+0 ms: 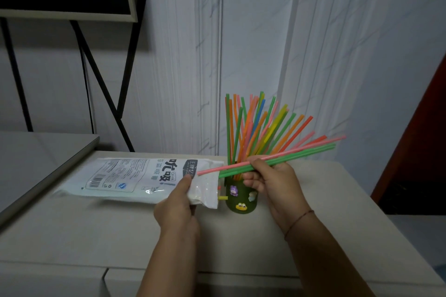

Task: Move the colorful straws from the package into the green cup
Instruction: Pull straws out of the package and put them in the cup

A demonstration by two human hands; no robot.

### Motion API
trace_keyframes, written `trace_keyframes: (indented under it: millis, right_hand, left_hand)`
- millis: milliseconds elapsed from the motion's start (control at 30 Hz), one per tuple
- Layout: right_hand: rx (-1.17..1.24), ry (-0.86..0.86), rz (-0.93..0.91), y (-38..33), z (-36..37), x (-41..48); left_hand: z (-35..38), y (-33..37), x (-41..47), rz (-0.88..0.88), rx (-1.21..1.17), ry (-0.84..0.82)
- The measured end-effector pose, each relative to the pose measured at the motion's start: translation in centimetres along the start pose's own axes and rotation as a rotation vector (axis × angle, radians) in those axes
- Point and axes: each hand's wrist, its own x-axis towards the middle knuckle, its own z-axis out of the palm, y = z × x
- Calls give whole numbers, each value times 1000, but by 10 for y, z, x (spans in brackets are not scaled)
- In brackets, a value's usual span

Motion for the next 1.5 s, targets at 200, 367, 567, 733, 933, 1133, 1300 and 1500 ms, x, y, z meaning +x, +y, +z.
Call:
trace_keyframes:
  millis: [200,367,567,733,933,1133,1300,1500]
  right_hand:
    - [62,97,-32,-12,-23,7]
    - [38,175,-72,-14,-42,14]
    - [-45,253,-102,-15,-54,17]
    - [-191,274,-140,-13,-54,20]
    - [-494,142,-83,6,-28,24]
    - [-641,114,-115,11,-21,25]
    - [-448,164,-172,0,-31,20]
    - [-677,234,-246,2,-28,23]
  left_hand:
    - [-10,16,15,37,-114,112]
    - [-12,18,19,21,-109,127]
    - [-11,14,18,-4,-101,131]
    - [-9,12,16,-8,-102,116]
    - [-5,6,10,-35,-79,48]
    - [-5,6,9,-46,-67,27]
    - [-5,8,10,-44,-77,30]
    - [-4,5,6,-54,-69,26]
